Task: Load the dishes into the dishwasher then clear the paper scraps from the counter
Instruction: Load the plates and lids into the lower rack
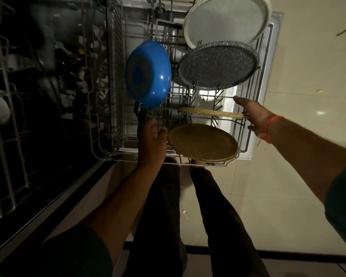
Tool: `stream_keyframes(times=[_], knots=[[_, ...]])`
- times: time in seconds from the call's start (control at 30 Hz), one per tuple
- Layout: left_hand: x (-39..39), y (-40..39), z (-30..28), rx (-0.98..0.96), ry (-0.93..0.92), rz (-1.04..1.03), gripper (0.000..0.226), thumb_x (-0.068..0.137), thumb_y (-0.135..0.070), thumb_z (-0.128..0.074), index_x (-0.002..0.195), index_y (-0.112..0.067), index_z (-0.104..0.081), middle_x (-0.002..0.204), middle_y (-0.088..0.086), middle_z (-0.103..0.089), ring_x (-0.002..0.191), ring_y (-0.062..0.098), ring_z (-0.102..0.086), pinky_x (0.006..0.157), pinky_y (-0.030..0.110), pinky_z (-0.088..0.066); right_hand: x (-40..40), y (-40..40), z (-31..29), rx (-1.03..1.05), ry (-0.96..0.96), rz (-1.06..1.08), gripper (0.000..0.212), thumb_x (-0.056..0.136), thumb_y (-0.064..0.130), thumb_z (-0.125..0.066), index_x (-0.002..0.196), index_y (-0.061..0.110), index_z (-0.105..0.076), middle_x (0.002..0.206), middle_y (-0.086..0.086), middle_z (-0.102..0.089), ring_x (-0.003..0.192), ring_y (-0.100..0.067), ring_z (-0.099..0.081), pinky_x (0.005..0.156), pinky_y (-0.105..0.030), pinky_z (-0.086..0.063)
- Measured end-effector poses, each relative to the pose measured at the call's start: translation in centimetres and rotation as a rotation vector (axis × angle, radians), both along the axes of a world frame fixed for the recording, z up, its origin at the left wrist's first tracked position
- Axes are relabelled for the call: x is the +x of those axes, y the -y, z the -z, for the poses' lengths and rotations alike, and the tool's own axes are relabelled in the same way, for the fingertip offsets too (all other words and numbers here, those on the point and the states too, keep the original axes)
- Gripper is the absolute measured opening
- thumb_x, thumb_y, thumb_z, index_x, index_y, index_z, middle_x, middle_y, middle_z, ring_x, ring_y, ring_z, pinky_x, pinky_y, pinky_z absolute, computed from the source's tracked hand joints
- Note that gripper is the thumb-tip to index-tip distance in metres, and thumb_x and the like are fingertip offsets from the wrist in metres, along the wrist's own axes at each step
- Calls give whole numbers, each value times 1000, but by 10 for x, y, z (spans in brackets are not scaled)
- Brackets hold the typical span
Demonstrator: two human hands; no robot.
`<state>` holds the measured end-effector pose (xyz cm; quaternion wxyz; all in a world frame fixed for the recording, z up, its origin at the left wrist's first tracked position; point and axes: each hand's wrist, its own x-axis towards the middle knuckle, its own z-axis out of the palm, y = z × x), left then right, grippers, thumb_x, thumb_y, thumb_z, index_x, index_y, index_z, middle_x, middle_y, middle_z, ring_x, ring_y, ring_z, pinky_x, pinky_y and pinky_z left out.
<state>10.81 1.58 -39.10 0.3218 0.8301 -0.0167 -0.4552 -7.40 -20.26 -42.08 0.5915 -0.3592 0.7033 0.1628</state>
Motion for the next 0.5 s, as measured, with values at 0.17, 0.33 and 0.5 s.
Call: stream_keyframes(times=[0.17, 0.33, 0.5], knots=[[2, -20, -1, 23, 0, -72, 43, 103, -19, -56, 145, -21, -47, 143, 2, -55, 122, 14, -57, 97, 31, -49, 10, -3, -1, -14, 14, 30, 77, 89, 61, -60, 153, 26, -35, 156, -6, -38, 141, -25, -37, 108, -44, -30], [10, -41, -5, 61, 61, -194, 45, 103, -19, -56, 147, -19, -46, 147, 1, -51, 125, 15, -54, 92, 27, -48, 36, -19, 1, 7, 57, 36, 86, 87, 63, -62, 157, 25, -28, 161, -5, -31, 143, -26, -35, 108, -46, -30], [26, -53, -20, 47, 234, -188, 53, 104, -25, -56, 153, -23, -38, 157, 6, -40, 140, 18, -44, 105, 32, -46, 75, -43, 2, 36, 110, 34, 97, 85, 63, -64, 160, 23, -18, 165, -4, -24, 148, -28, -29, 114, -48, -26]])
